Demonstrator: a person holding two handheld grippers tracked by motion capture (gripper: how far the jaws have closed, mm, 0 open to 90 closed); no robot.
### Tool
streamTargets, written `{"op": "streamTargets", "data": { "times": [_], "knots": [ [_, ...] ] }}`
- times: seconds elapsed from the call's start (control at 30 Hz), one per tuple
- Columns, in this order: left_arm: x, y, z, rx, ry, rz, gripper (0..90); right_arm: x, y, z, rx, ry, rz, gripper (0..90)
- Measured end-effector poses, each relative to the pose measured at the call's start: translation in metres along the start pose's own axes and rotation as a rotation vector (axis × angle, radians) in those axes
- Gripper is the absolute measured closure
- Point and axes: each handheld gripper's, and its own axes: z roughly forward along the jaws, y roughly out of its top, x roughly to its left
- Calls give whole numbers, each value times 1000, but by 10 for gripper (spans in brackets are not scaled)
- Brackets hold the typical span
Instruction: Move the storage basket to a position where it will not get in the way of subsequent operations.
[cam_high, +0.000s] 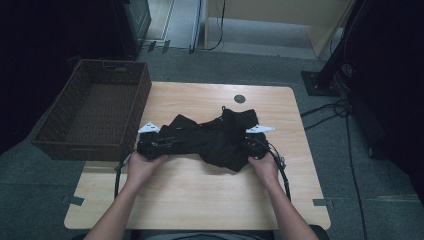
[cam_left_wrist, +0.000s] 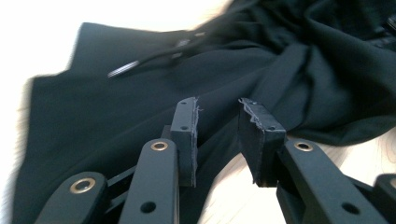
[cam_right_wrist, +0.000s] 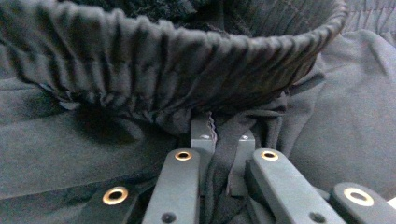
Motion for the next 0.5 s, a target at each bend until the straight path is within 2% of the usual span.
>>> {"op": "streamTargets", "data": {
  "times": [0.1, 0.2, 0.27, 0.3, 0.37, 0.5],
  "knots": [
    [-4, 5, 9, 6, 0, 31, 671, 11, 9, 11, 3, 45, -19, 845],
    [-4, 6, 22, 18, 6, 42, 666, 20, 15, 21, -5, 92, -32, 814],
    [-2, 4, 29, 43, 11, 41, 664, 21, 19, 22, -10, 97, -2, 742],
    [-1, 3, 31, 54, 10, 37, 662, 21, 21, 19, -16, 100, 25, 695],
    [-1, 3, 32, 60, 11, 37, 660, 22, 24, 8, -41, 106, 43, 639],
    [-3, 15, 30, 36, 0, 39, 658, 27, 31, -23, -71, 63, 13, 534]
  ]
}}
